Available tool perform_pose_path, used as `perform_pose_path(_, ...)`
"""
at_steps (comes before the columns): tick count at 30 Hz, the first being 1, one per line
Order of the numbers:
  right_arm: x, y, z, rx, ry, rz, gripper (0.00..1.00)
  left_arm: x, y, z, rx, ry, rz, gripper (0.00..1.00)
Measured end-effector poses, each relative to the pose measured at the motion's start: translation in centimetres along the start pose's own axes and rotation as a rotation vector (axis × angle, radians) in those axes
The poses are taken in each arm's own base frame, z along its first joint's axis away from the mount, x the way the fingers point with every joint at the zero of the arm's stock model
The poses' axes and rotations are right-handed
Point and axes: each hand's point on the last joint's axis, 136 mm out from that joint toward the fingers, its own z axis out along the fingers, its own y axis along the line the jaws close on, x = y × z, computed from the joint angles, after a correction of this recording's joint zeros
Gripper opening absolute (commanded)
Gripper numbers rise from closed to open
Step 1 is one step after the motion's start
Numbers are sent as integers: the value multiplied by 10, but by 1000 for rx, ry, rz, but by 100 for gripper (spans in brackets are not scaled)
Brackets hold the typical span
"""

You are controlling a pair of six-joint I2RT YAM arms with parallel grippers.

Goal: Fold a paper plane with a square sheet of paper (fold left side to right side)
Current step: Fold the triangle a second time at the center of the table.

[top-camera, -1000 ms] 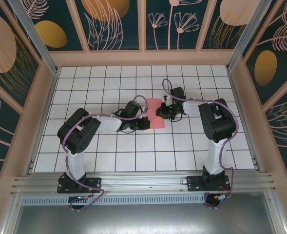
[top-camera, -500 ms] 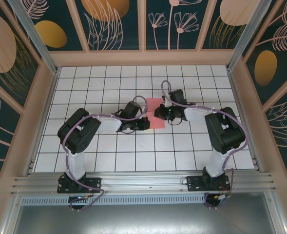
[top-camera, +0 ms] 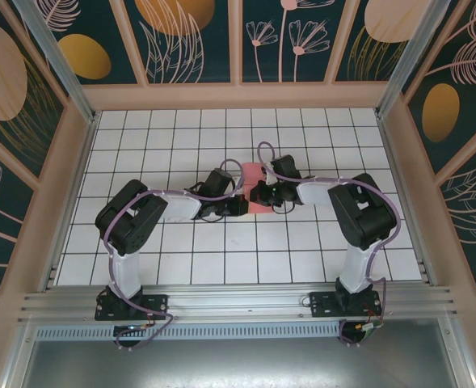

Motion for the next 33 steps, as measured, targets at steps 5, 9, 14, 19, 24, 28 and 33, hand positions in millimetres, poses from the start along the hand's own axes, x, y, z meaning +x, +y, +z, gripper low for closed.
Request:
perform_pose_path(5, 1, -6, 4, 20, 2, -1, 0, 0, 0, 0, 2, 0, 0, 0)
perform_pose_path(9, 1, -9, 6, 35, 6, -7, 0, 0, -1, 0, 4, 1, 0, 0)
perform_pose_path(14, 0, -9, 6, 42, 6, -28, 0, 0, -1, 0, 5, 1, 0, 0)
perform_pose_path(19, -1, -10, 5, 42, 5, -33, 0, 1, -1, 0, 7, 3, -1, 0)
perform_pose_path(24, -5, -15, 2, 44, -5, -32, 0, 1, -1, 0, 12, 2, 0, 0)
perform_pose_path(28, -12, -21, -2, 48, -22, -19, 0, 1, -1, 0, 13, 1, 0, 0)
perform_pose_path(33, -22, -31, -8, 56, -45, 3, 0, 1, -1, 0, 15, -2, 2, 0)
